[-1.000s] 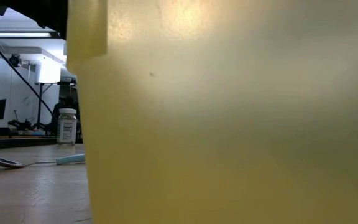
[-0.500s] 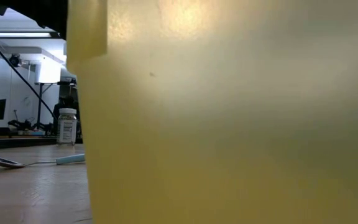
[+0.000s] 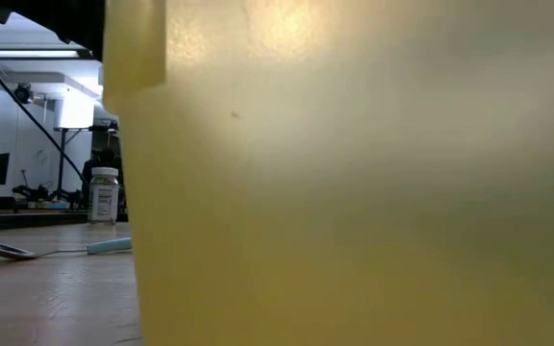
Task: Pick & Place Food Item
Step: Put the white seasoning bottle into the green bin
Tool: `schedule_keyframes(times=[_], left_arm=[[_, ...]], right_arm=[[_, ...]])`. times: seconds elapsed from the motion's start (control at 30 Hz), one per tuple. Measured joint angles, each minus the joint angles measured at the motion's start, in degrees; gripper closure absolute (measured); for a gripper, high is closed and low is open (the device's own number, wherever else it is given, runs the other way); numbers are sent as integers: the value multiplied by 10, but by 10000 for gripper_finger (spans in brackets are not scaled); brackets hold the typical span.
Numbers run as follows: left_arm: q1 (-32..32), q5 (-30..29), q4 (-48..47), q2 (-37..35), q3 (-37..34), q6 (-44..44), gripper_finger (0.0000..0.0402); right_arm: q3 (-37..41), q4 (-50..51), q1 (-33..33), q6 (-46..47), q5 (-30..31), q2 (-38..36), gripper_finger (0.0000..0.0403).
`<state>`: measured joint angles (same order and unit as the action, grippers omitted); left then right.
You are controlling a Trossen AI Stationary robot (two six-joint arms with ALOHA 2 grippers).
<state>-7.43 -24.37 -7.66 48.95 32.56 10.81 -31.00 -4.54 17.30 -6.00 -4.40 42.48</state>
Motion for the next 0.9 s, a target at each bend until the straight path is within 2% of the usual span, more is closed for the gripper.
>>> schedule_keyframes(times=[0.33,0.37,0.47,0.63,0.7,0.77,0.9], left_arm=[[0,0,1,0,0,2,87],[0,0,3,0,0,24,87],[-1,4,6,0,0,188,87],[2,4,10,-12,12,235,87],[7,5,-17,-14,32,226,87],[11,4,-69,-14,64,262,87],[29,-29,-272,15,141,365,87]], right_arm=[[0,0,0,0,0,0,58],[0,0,0,0,0,0,58],[0,0,0,0,0,0,58],[0,0,0,0,0,0,58],[0,0,0,0,0,0,58],[0,-1,0,0,0,0,58],[0,-1,0,0,0,0,58]])
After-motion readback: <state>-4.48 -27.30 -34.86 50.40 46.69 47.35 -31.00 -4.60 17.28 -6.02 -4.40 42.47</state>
